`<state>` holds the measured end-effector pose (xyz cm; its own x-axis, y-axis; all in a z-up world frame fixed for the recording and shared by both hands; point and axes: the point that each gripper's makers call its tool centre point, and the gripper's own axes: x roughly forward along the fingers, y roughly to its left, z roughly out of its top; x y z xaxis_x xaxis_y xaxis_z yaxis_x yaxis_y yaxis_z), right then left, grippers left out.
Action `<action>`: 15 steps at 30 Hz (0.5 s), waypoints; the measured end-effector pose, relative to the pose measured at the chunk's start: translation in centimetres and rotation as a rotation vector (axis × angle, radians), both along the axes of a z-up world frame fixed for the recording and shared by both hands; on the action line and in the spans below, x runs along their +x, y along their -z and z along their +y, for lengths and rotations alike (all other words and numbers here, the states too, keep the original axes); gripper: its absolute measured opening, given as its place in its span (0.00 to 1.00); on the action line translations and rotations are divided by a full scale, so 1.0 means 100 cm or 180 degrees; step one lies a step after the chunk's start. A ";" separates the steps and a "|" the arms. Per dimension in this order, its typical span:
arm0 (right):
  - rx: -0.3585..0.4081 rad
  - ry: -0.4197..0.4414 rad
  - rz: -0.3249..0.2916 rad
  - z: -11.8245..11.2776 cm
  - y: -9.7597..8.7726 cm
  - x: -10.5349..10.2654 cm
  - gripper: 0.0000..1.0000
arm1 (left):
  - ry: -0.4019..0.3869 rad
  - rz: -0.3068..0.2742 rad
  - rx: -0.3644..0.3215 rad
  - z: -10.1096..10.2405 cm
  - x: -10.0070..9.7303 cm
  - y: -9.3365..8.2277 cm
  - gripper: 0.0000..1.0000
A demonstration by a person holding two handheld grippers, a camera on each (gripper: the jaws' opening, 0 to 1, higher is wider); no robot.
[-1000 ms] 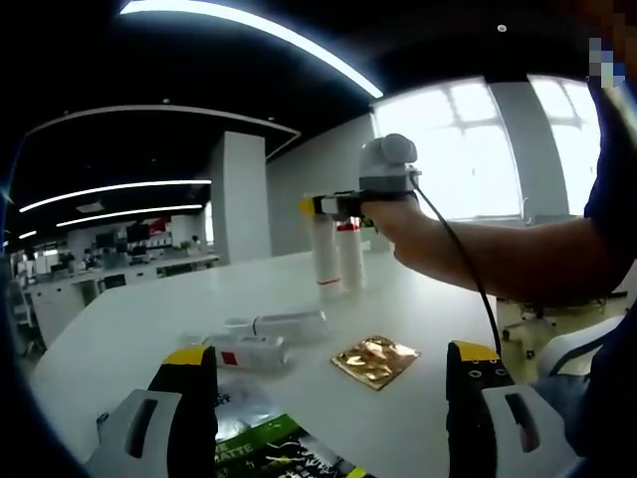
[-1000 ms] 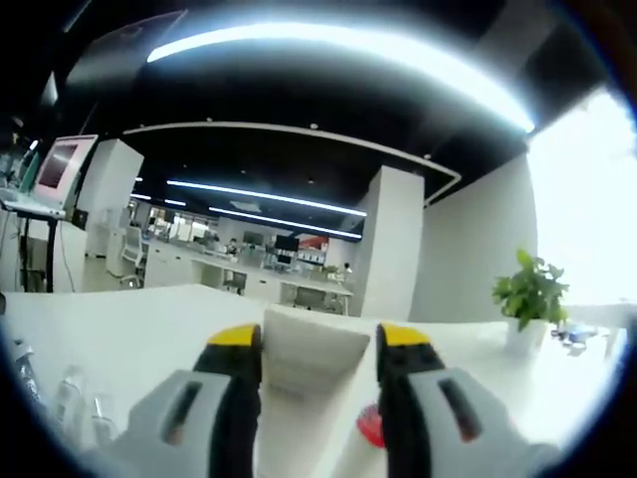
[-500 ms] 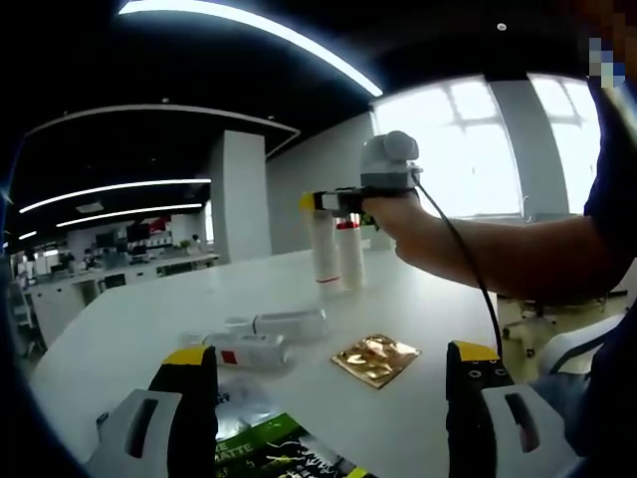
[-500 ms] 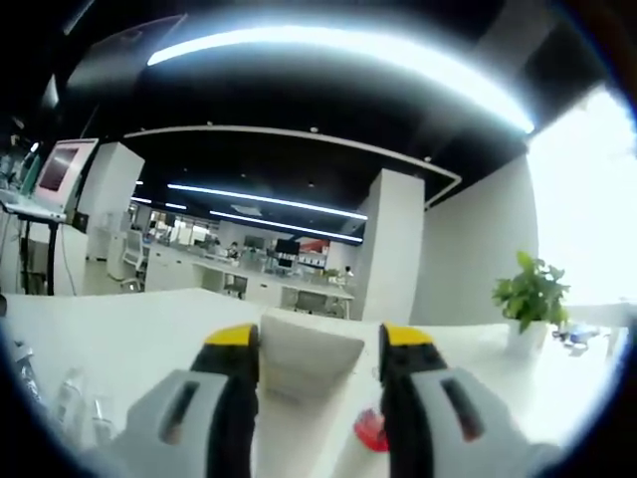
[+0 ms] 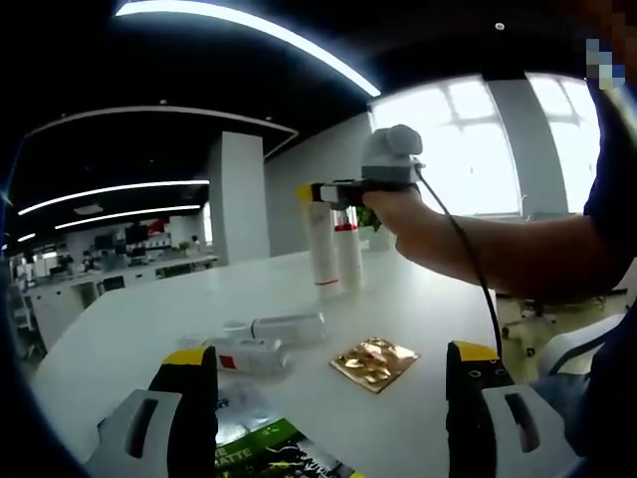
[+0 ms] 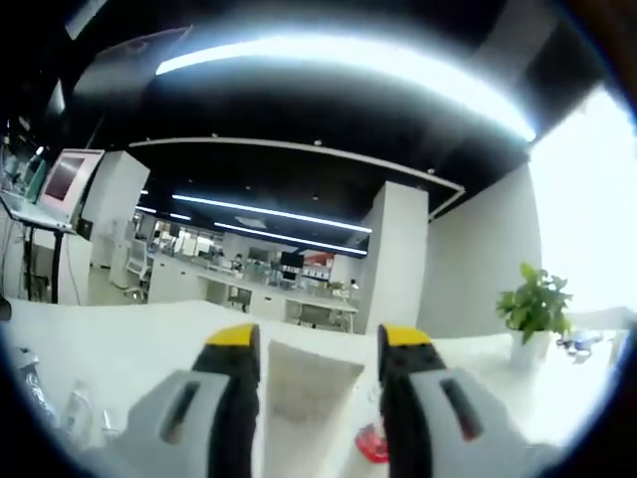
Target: Arrange the skincare products in the storage area until every visible bottle or jar stands upright without overlapping.
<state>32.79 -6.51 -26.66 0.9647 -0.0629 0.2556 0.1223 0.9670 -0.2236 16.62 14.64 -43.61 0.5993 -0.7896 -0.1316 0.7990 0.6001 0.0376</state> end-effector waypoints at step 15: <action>-0.0110 -0.0070 -0.0047 -0.010 -0.010 -0.048 0.47 | 0.0010 0.0004 -0.0044 -0.005 -0.003 -0.005 0.97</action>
